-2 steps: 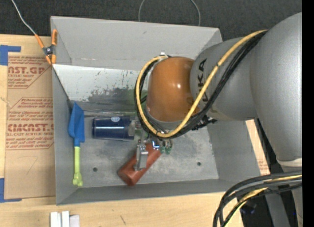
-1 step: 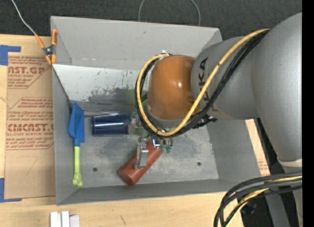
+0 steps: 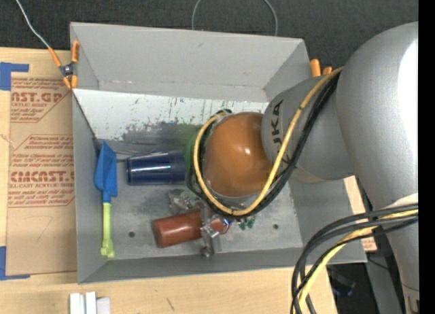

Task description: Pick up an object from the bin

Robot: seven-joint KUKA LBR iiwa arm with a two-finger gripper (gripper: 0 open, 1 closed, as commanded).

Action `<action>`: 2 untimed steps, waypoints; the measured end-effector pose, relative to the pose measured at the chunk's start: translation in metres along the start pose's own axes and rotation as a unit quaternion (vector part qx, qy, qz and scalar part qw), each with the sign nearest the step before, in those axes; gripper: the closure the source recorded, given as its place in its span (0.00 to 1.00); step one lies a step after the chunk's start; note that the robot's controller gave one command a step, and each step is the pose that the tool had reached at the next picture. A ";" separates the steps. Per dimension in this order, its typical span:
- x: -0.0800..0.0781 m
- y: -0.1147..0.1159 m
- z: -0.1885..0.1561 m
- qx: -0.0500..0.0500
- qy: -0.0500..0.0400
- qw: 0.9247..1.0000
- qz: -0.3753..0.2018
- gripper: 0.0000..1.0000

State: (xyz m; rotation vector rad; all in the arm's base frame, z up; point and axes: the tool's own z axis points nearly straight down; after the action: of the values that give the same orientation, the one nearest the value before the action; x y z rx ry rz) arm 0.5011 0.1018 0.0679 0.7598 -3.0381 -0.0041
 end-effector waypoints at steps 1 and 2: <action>0.013 0.001 -0.067 0.001 -0.006 0.999 0.032 0.00; -0.009 0.034 -0.030 -0.001 0.000 1.000 -0.025 0.00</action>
Offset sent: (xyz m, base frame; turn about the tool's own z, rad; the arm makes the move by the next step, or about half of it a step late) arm -0.0073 0.0325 0.0321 -0.0488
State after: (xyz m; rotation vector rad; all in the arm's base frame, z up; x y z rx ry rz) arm 0.4931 0.1359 0.0983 0.8357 -3.0168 -0.0068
